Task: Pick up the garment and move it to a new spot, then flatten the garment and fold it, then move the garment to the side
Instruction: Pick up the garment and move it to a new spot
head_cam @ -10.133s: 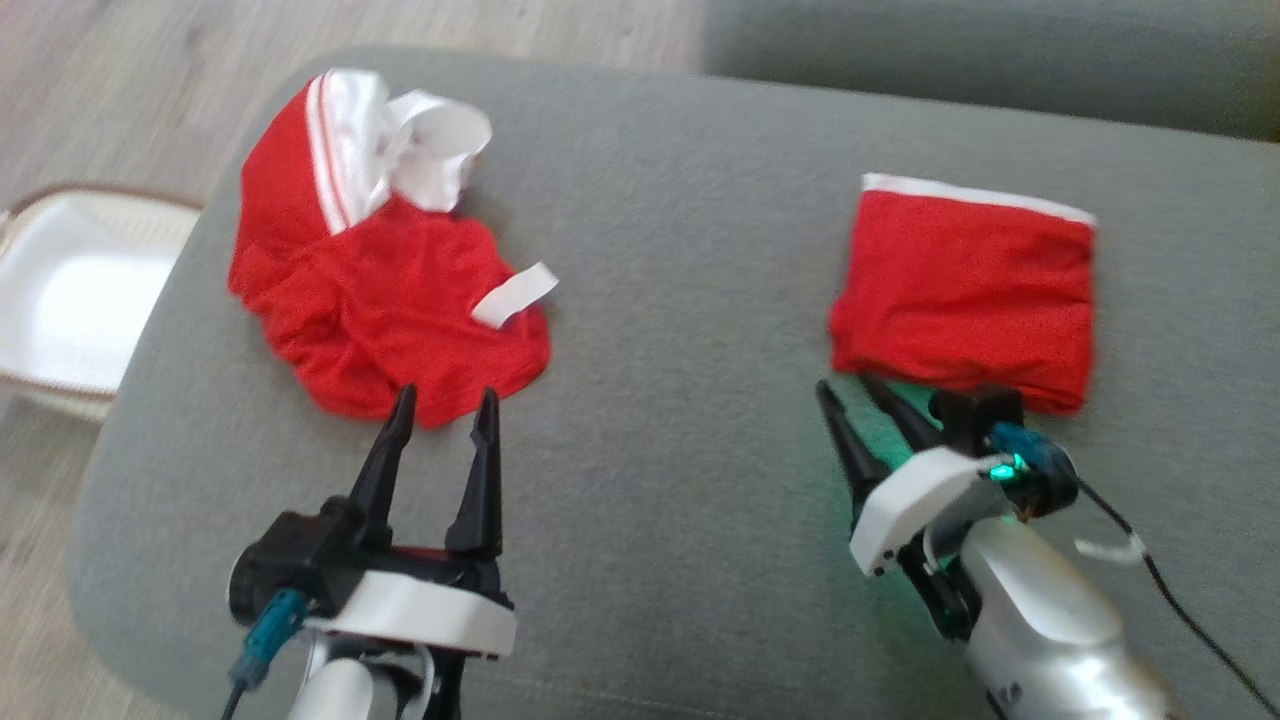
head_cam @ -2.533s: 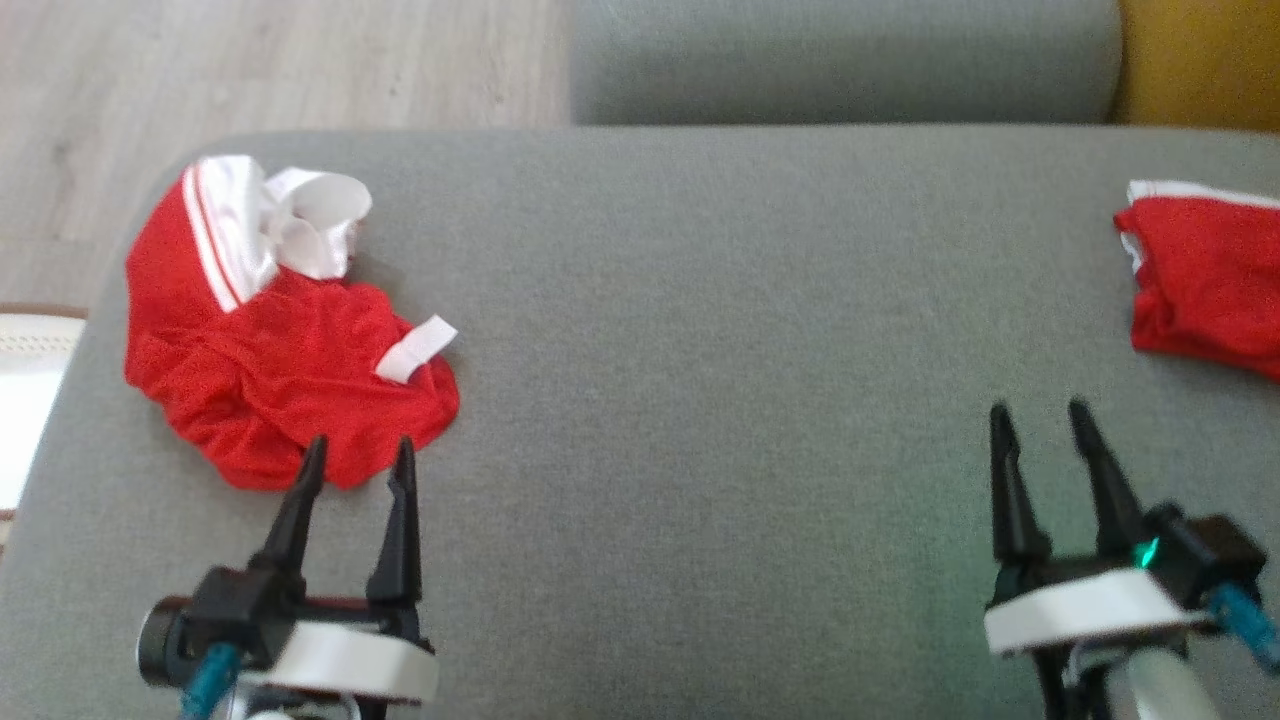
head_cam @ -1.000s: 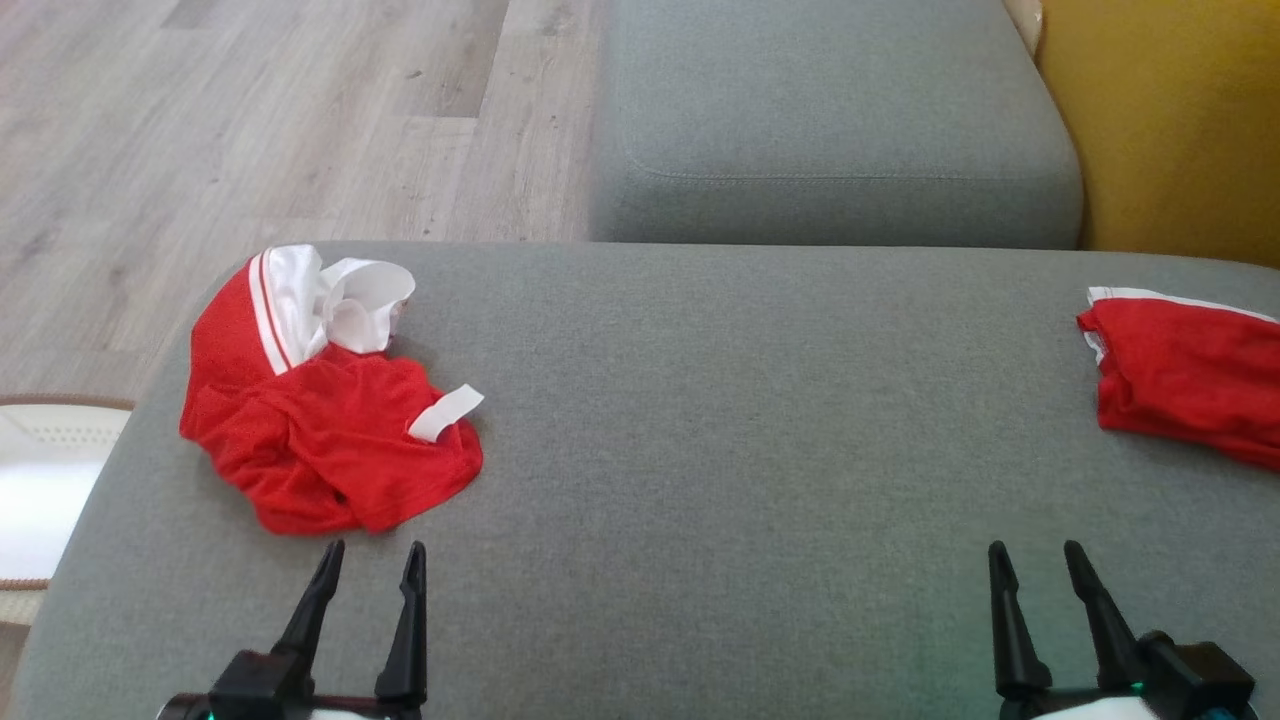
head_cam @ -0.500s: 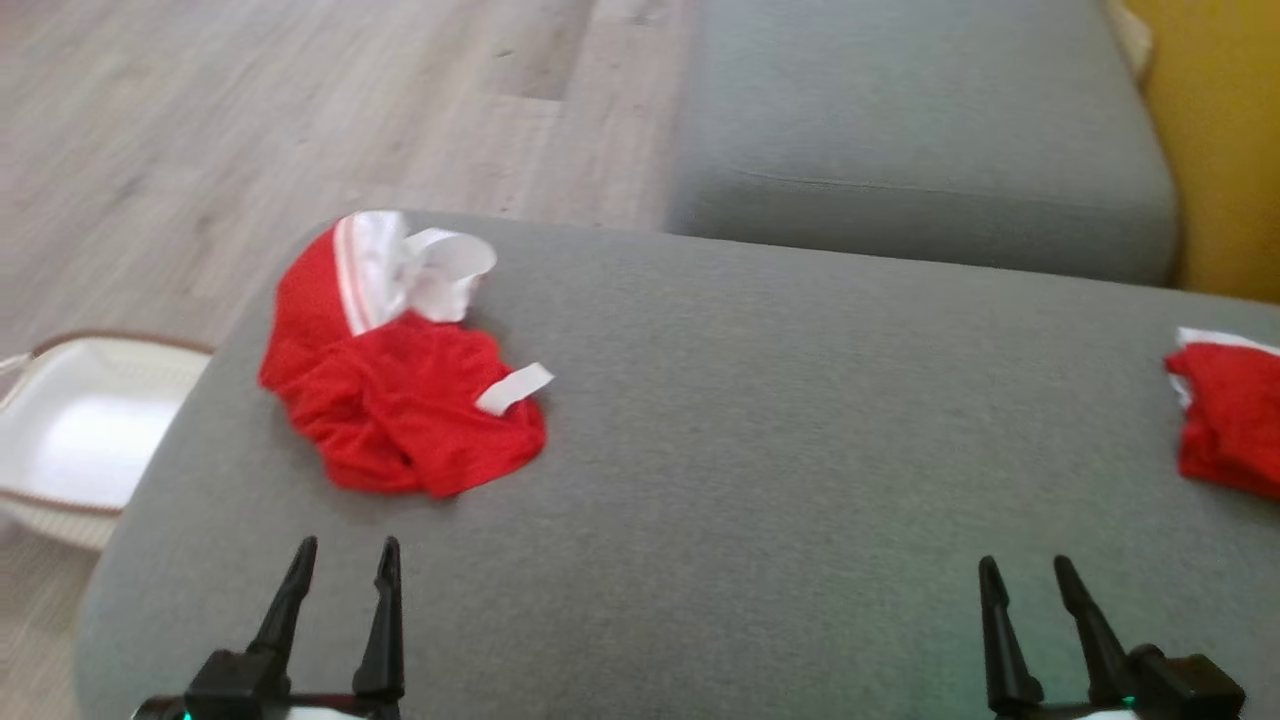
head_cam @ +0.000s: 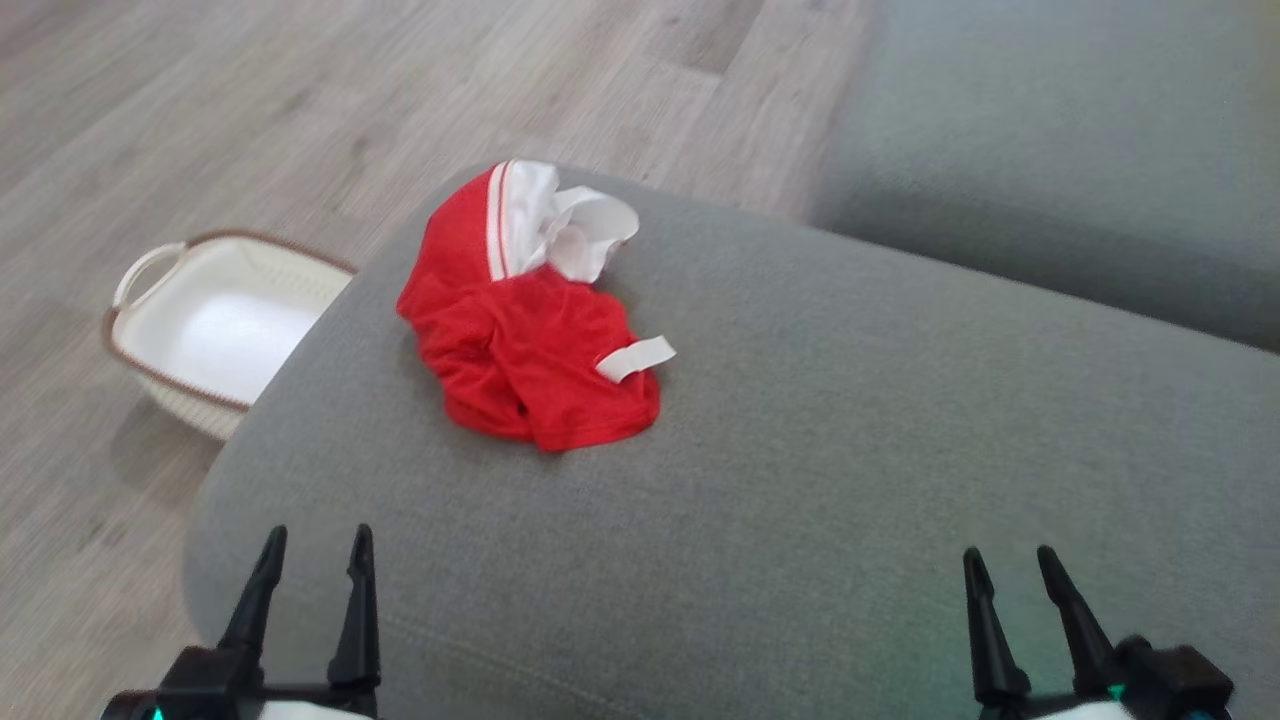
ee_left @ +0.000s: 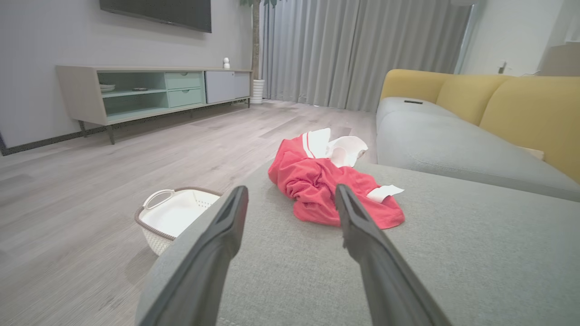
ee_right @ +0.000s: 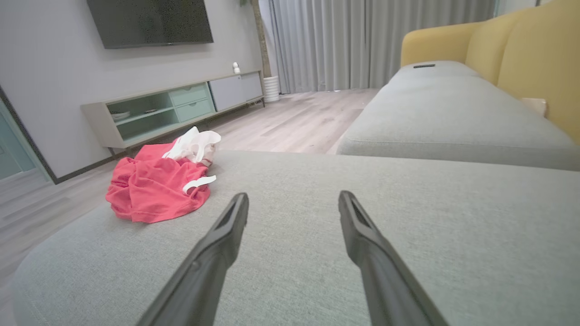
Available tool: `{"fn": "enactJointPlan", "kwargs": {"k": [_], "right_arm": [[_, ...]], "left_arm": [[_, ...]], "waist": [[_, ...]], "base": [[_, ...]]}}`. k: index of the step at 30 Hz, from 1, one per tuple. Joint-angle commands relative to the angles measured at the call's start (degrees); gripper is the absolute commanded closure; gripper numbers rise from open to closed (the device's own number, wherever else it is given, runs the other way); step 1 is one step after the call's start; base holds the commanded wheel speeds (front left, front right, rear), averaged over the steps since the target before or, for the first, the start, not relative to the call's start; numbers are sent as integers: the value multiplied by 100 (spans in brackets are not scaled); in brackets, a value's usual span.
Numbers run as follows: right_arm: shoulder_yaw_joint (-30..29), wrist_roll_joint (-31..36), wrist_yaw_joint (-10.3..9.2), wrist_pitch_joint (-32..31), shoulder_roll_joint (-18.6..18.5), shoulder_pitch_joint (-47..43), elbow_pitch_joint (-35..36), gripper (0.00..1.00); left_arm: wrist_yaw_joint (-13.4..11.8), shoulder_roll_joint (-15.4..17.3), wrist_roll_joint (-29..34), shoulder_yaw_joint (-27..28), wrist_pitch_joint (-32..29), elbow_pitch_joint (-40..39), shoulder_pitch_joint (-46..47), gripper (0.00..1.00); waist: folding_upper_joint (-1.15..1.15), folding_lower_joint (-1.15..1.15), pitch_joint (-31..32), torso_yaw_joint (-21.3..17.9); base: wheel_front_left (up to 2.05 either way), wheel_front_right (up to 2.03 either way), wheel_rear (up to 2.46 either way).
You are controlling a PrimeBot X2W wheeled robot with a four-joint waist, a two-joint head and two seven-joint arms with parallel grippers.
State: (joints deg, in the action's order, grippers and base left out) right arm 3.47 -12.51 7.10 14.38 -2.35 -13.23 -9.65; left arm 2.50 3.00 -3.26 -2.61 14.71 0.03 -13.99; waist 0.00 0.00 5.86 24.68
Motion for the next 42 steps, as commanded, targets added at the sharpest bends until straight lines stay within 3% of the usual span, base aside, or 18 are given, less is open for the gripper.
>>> {"fn": "enactJointPlan", "kwargs": {"k": [1,11,18,28,36,42], "right_arm": [[145,50,39,62,-53,402,169,0],[235,157,39,62,-53,677,43,0],[61,251,39,62,-53,517,121,0],[75,563,39,62,-481,837,408,0],[148,679,39,62,-989,1375,590,0],[227,769,39,62,-1441,1784,801,0]], "left_arm": [[-47,-13,-25,222,29,-241,274,0],[-148,-13,-103,386,29,-392,296,0],[76,26,20,435,29,-328,586,0],[395,533,6,584,29,-327,2763,0],[487,875,-287,197,29,1013,4885,0],[496,1113,-880,-225,-237,3135,6681,0]], "waist": [[0,0,-150,135],[0,0,-423,350],[0,0,-583,468],[0,0,-1769,190],[0,0,-2688,-25],[0,0,-3492,-245]], "base": [[0,0,0],[0,0,0],[0,0,0],[0,0,0],[0,0,0],[0,0,0]]}}
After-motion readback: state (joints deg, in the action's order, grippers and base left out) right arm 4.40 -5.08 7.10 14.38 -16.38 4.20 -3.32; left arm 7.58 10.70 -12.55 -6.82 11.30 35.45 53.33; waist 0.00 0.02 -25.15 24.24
